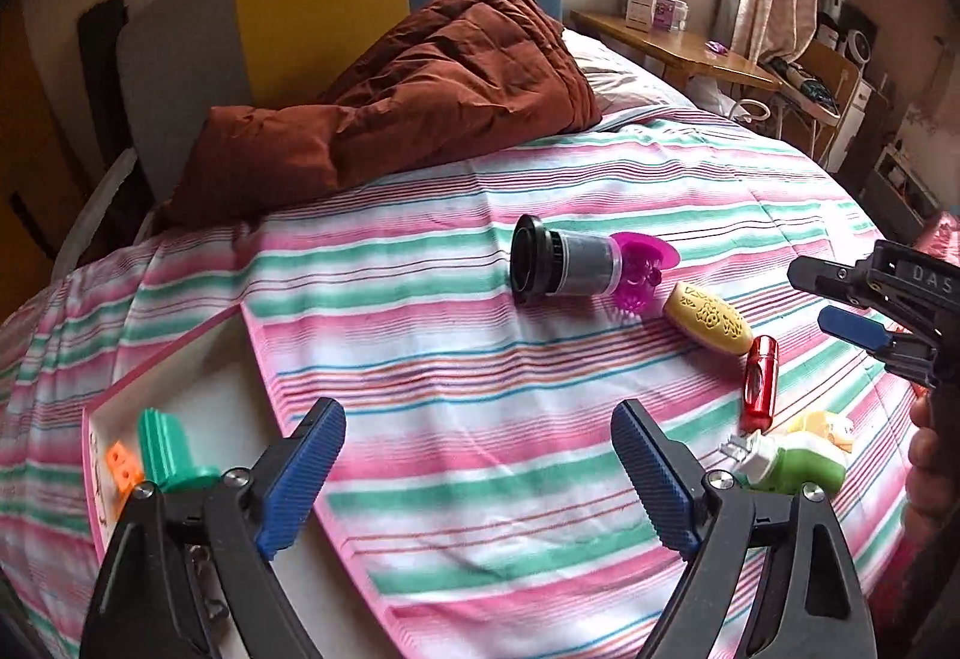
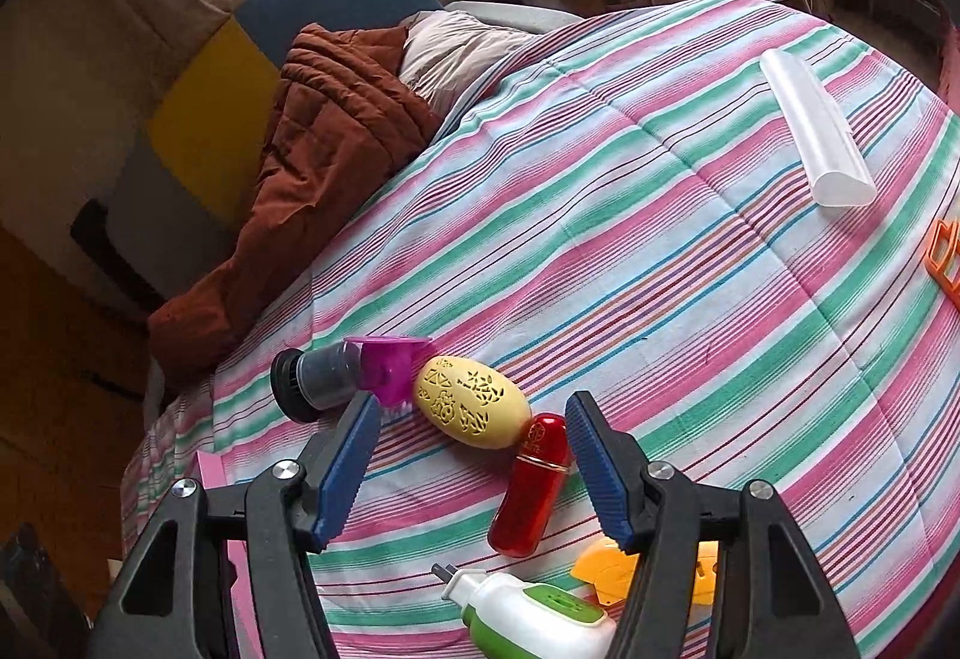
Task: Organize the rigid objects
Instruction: 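Move both tools back toward the remaining toys, then grasp the black-and-clear canister with the left tool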
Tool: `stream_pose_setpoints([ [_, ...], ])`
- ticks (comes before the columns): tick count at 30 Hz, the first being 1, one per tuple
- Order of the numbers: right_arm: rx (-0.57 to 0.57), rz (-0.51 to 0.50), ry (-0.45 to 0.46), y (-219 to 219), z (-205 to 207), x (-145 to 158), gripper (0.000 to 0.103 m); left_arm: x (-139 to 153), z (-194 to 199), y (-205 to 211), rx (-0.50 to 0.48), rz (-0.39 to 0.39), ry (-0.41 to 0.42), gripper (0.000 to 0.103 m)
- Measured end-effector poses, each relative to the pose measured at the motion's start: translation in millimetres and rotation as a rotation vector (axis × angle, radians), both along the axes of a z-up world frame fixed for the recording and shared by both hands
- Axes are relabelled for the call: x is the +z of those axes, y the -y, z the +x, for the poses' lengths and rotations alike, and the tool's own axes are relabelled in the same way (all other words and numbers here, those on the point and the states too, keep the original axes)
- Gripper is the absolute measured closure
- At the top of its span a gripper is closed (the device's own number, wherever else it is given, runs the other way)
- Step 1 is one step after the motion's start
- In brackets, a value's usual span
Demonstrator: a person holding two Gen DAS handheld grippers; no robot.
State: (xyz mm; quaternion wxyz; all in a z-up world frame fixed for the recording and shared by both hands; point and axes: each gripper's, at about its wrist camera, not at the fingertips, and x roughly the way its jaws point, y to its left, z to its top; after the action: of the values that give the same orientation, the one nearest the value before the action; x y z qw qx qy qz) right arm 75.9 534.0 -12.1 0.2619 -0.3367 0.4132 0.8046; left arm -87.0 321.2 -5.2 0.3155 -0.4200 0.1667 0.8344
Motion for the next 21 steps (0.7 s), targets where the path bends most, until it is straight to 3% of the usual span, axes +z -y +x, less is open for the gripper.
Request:
stream_pose_setpoints([
  [8, 0.001, -0.052, -0.027, -4.6, 0.7, -3.1, 0.037, -13.8, -23.6, -67.9, -0.111, -0.029, -0.015, 0.007],
  [19, 0.034, -0.091, -0.046, -2.7, -4.7, -7.6, 0.035, -43.8, -69.6, -116.1, -0.090, -0.036, 0.035, 0.006],
  [20, 0.034, -0.089, -0.045, -2.5, -4.8, -7.8, 0.035, -48.0, -73.6, -116.2, -0.084, -0.028, 0.057, 0.009],
  [21, 0.033, -0.088, -0.045, -2.1, -4.5, -8.1, 0.035, -50.0, -76.6, -114.6, -0.088, 0.008, 0.090, 0.024],
])
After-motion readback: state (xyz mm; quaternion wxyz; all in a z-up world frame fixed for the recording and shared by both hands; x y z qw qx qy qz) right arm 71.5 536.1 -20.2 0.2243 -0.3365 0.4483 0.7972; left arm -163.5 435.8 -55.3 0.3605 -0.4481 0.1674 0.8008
